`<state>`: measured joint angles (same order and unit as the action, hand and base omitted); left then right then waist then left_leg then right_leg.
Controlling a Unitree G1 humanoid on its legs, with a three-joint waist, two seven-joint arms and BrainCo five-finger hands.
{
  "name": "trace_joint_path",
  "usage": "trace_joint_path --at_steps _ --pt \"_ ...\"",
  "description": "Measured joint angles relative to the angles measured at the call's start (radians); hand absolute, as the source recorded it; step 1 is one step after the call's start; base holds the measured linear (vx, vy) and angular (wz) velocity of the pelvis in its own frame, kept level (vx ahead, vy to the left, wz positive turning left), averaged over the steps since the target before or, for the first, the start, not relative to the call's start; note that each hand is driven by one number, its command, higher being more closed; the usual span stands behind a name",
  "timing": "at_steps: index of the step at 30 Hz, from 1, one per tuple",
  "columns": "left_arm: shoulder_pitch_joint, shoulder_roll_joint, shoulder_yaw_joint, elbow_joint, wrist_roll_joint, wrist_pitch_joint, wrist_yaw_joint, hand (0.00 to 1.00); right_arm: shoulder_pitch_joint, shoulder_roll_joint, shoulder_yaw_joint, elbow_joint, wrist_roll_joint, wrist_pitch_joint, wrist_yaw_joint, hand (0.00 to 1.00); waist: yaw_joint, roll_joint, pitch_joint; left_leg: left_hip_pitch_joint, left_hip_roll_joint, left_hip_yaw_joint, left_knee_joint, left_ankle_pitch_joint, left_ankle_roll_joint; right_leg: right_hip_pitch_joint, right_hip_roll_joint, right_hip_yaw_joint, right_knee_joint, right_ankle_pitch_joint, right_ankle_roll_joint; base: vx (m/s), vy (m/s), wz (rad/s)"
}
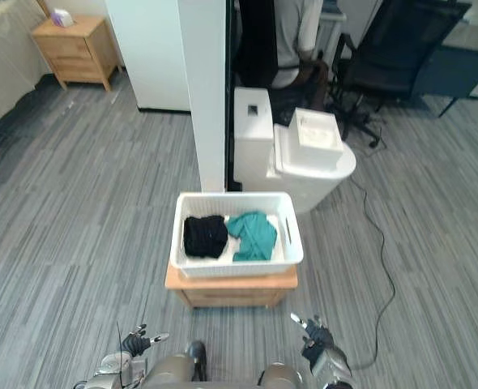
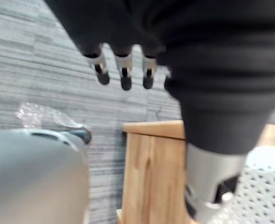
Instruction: Pick up the laundry basket with both hands and put the clothes into the washing machine.
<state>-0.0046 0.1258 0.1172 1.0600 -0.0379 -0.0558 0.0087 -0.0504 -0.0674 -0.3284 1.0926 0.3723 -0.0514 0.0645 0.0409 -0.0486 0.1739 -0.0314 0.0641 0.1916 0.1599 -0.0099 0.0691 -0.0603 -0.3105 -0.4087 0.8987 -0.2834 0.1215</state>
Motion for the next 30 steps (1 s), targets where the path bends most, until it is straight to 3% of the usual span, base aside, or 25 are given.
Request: trace_joint_path --at_steps 1,3,4,5,6,7,9,10,11,12,14,15,18,20,23,26,28,30 --pt "-0.007 -0.006 0.003 -0.005 -0.008 0.000 0.001 0.00 0.008 -0.001 -0.050 0.007 0.007 0.001 0.000 0.00 -0.003 0.013 -0.001 0.037 0.021 -0.011 -0.029 -0.016 -0.030 -0.019 -0.033 -0.030 -0.146 -0.002 -0.003 0.45 -0.134 0.26" --pt "-0.021 -0.006 0.005 -0.008 -0.013 -0.001 0.000 0.00 0.018 0.000 -0.097 0.008 0.034 0.001 -0.001 0.00 -0.007 0.008 -0.005 0.036 0.036 -0.029 -0.028 -0.029 -0.051 -0.031 -0.051 -0.024 -0.344 0.028 0.003 0.23 -0.188 0.32" --pt "-0.022 -0.003 0.007 -0.009 -0.013 -0.009 0.000 0.00 0.023 0.000 -0.133 0.007 0.049 0.001 -0.002 0.00 -0.009 0.005 -0.008 0.031 0.049 -0.032 -0.026 -0.038 -0.074 -0.040 -0.059 -0.011 -0.476 0.104 -0.007 0.21 -0.319 0.39" --pt "-0.016 0.001 0.011 -0.008 -0.012 -0.009 0.000 0.00 0.032 0.001 -0.163 -0.007 0.063 0.001 -0.006 0.00 -0.013 -0.008 -0.017 0.026 0.062 -0.045 -0.022 -0.052 -0.115 -0.048 -0.054 0.012 -0.568 0.222 -0.003 0.20 -0.349 0.40" --pt "-0.011 0.009 0.013 -0.006 -0.013 -0.008 0.000 0.00 0.042 0.007 -0.183 -0.023 0.073 0.001 -0.008 0.00 -0.016 -0.020 -0.024 0.024 0.063 -0.053 -0.023 -0.057 -0.133 -0.052 -0.056 0.032 -0.596 0.310 -0.005 0.18 -0.532 0.33" --pt "0.012 0.024 0.037 -0.002 -0.012 -0.008 0.000 0.00 0.060 0.014 -0.223 -0.063 0.094 0.000 -0.023 0.00 -0.017 -0.038 -0.040 0.027 0.066 -0.061 -0.045 -0.061 -0.177 -0.033 -0.041 0.053 -0.634 0.332 0.054 0.11 -0.478 0.10" --pt "0.049 -0.010 0.054 0.015 -0.011 -0.007 0.002 0.00 0.071 -0.003 -0.261 -0.158 0.111 -0.008 -0.045 0.00 -0.018 -0.001 -0.059 0.025 0.119 -0.053 -0.076 -0.052 -0.214 -0.007 0.020 0.020 -0.730 0.284 0.045 0.11 -0.449 -0.16" --pt "0.057 -0.025 0.053 0.018 -0.009 -0.006 0.000 0.00 0.079 -0.012 -0.266 -0.201 0.110 -0.009 -0.048 0.00 -0.025 0.020 -0.064 0.025 0.133 -0.054 -0.087 -0.045 -0.224 -0.003 0.039 0.007 -0.746 0.291 0.036 0.13 -0.329 0.06" --pt "0.067 -0.053 0.059 0.018 -0.010 -0.007 -0.006 0.00 0.120 -0.029 -0.286 -0.325 0.101 -0.010 -0.063 0.00 -0.028 0.053 -0.078 0.027 0.168 -0.059 -0.112 -0.024 -0.257 0.018 0.085 -0.026 -0.781 0.296 0.028 0.12 -0.237 0.26" --pt "0.071 -0.057 0.074 0.016 -0.010 -0.007 -0.007 0.00 0.133 -0.033 -0.296 -0.370 0.094 -0.010 -0.070 0.00 -0.027 0.058 -0.080 0.028 0.181 -0.066 -0.121 -0.016 -0.265 0.030 0.100 -0.036 -0.794 0.297 0.026 0.11 -0.208 0.39" --pt "0.086 -0.054 0.144 -0.029 -0.021 -0.009 -0.007 0.00 0.163 -0.044 -0.320 -0.540 0.059 -0.022 -0.086 0.00 -0.026 0.042 -0.090 0.026 0.202 -0.088 -0.131 0.001 -0.264 0.059 0.133 -0.077 -0.830 0.298 0.023 0.09 -0.153 0.36" --pt "0.095 -0.053 0.164 -0.054 -0.028 -0.009 -0.007 0.00 0.163 -0.046 -0.329 -0.575 0.052 -0.024 -0.086 0.00 -0.026 0.041 -0.095 0.023 0.202 -0.090 -0.136 0.005 -0.266 0.060 0.136 -0.083 -0.835 0.298 0.023 0.10 -0.103 0.31" --pt "0.146 -0.029 0.256 -0.230 -0.075 -0.010 -0.004 0.00 0.167 -0.043 -0.344 -0.701 0.031 -0.043 -0.088 0.00 -0.023 0.003 -0.107 -0.013 0.192 -0.111 -0.158 0.018 -0.266 0.052 0.133 -0.114 -0.863 0.306 0.019 0.05 -0.007 0.27" --pt "0.168 -0.008 0.319 -0.357 -0.108 -0.010 0.001 0.00 0.165 -0.034 -0.339 -0.780 0.003 -0.040 -0.086 0.00 -0.004 -0.006 -0.112 -0.031 0.183 -0.115 -0.157 0.019 -0.266 0.048 0.131 -0.117 -0.885 0.318 0.020 0.04 0.018 0.14" --pt "0.150 0.022 0.356 -0.500 -0.122 -0.020 0.014 0.00 0.131 -0.069 -0.317 -0.842 -0.013 -0.038 -0.079 0.00 0.028 0.001 -0.103 -0.063 0.170 -0.123 -0.142 0.022 -0.262 0.036 0.121 -0.128 -0.897 0.331 0.024 0.01 0.023 0.13" --pt "0.083 0.063 0.358 -0.539 -0.128 -0.023 0.018 0.00 0.049 -0.170 -0.199 -0.840 -0.031 -0.016 -0.060 0.00 0.032 0.043 -0.049 -0.099 0.164 -0.130 -0.127 0.025 -0.258 0.015 0.117 -0.134 -0.903 0.347 0.018 -0.06 0.010 0.06" --pt "0.029 0.094 0.357 -0.539 -0.126 -0.023 0.022 0.00 -0.014 -0.208 -0.128 -0.837 -0.032 0.001 -0.040 0.00 0.033 0.053 -0.018 -0.133 0.165 -0.130 -0.112 0.028 -0.255 -0.016 0.118 -0.130 -0.902 0.357 0.011 -0.08 0.001 -0.08" --pt "-0.034 0.127 0.347 -0.537 -0.123 -0.023 0.030 0.00 -0.068 -0.228 -0.063 -0.826 -0.036 0.019 -0.035 0.00 0.036 0.047 0.017 -0.150 0.167 -0.130 -0.098 0.028 -0.255 -0.032 0.118 -0.118 -0.896 0.362 0.006 -0.07 0.001 -0.09"
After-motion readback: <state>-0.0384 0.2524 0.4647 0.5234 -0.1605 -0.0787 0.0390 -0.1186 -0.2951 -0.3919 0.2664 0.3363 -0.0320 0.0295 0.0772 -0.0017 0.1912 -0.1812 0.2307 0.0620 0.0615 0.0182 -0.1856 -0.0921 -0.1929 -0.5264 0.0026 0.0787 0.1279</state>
